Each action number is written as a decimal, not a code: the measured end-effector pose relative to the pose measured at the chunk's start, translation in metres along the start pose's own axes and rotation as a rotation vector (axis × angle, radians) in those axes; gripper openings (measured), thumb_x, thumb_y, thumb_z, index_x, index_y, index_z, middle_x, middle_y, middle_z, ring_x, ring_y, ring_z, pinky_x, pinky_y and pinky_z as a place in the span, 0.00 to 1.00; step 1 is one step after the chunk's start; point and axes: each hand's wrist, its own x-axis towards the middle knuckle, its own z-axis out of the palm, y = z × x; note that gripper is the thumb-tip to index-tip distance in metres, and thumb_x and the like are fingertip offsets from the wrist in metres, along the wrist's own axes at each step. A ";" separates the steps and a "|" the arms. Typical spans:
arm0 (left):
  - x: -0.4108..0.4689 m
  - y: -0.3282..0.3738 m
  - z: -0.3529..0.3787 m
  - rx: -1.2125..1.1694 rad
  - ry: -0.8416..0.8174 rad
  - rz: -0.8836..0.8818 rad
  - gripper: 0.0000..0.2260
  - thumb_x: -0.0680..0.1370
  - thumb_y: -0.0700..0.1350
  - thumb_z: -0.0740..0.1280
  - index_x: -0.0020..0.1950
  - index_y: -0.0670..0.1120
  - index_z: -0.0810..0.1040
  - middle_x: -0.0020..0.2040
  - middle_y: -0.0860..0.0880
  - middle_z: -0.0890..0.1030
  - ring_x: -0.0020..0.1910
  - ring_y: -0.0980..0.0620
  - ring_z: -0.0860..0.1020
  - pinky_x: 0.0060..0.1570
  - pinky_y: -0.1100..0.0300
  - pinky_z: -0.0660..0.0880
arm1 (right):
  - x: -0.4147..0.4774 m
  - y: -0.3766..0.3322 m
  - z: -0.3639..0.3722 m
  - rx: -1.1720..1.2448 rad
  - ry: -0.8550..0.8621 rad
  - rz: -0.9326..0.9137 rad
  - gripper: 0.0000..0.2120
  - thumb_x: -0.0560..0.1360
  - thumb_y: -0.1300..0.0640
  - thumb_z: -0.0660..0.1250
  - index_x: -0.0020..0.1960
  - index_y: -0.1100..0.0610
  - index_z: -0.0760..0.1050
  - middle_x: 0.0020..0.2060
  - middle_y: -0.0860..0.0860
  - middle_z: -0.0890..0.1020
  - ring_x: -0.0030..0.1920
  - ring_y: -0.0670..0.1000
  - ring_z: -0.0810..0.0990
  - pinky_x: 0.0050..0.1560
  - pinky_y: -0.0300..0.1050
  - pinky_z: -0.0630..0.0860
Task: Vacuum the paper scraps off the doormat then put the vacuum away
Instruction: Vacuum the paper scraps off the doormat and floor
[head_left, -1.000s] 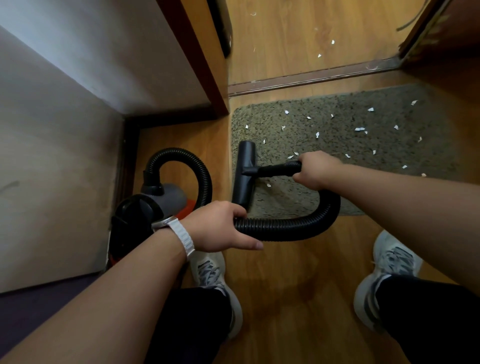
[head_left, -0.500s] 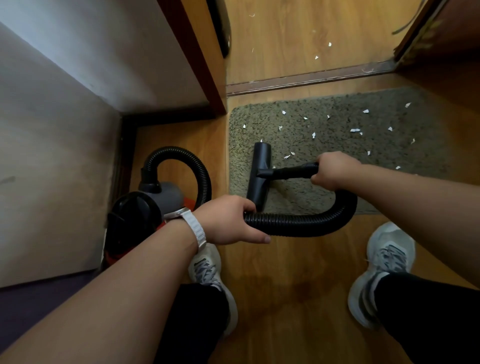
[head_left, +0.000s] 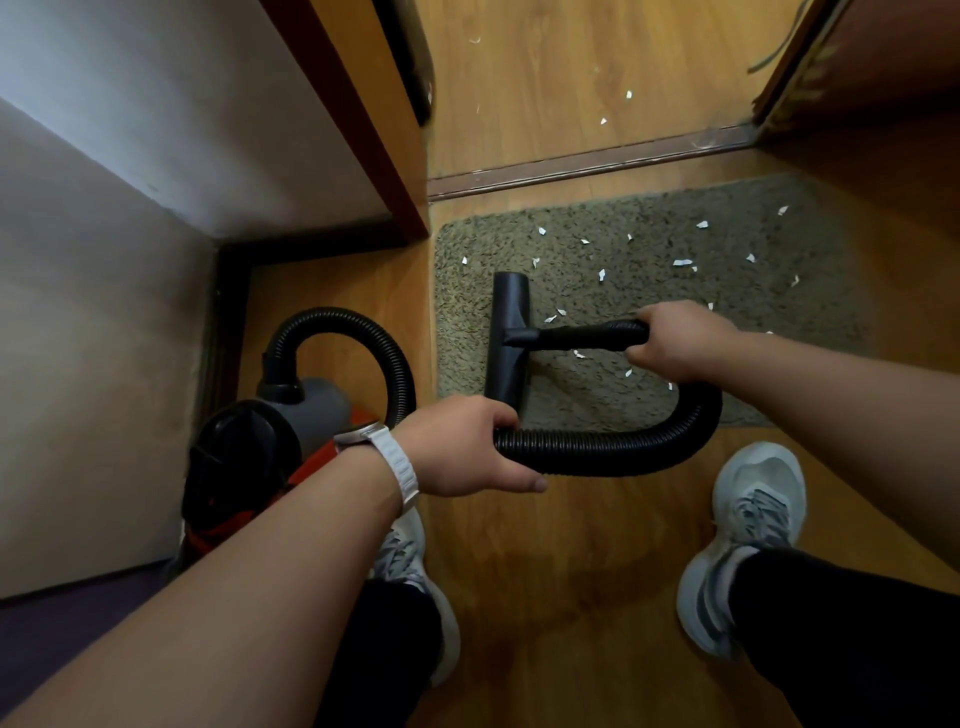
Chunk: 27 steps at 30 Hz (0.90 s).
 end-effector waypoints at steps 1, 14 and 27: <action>0.001 -0.001 0.000 -0.001 -0.004 -0.003 0.19 0.67 0.66 0.73 0.46 0.52 0.78 0.40 0.51 0.81 0.38 0.52 0.79 0.41 0.50 0.79 | 0.003 -0.002 0.001 -0.003 0.002 -0.006 0.09 0.73 0.48 0.67 0.49 0.51 0.76 0.41 0.51 0.79 0.43 0.55 0.76 0.40 0.44 0.70; 0.011 0.003 0.009 0.069 0.095 0.014 0.19 0.68 0.68 0.71 0.42 0.54 0.75 0.36 0.55 0.78 0.36 0.57 0.77 0.33 0.60 0.72 | 0.008 0.003 0.008 0.009 -0.027 0.015 0.16 0.73 0.46 0.68 0.54 0.53 0.70 0.41 0.51 0.76 0.42 0.56 0.74 0.40 0.46 0.72; 0.015 -0.035 0.014 -0.045 -0.128 0.010 0.20 0.67 0.69 0.70 0.41 0.54 0.76 0.36 0.54 0.79 0.33 0.56 0.77 0.35 0.58 0.74 | 0.011 0.028 -0.013 0.122 -0.030 -0.125 0.15 0.70 0.52 0.71 0.55 0.49 0.73 0.38 0.48 0.79 0.38 0.51 0.77 0.38 0.44 0.72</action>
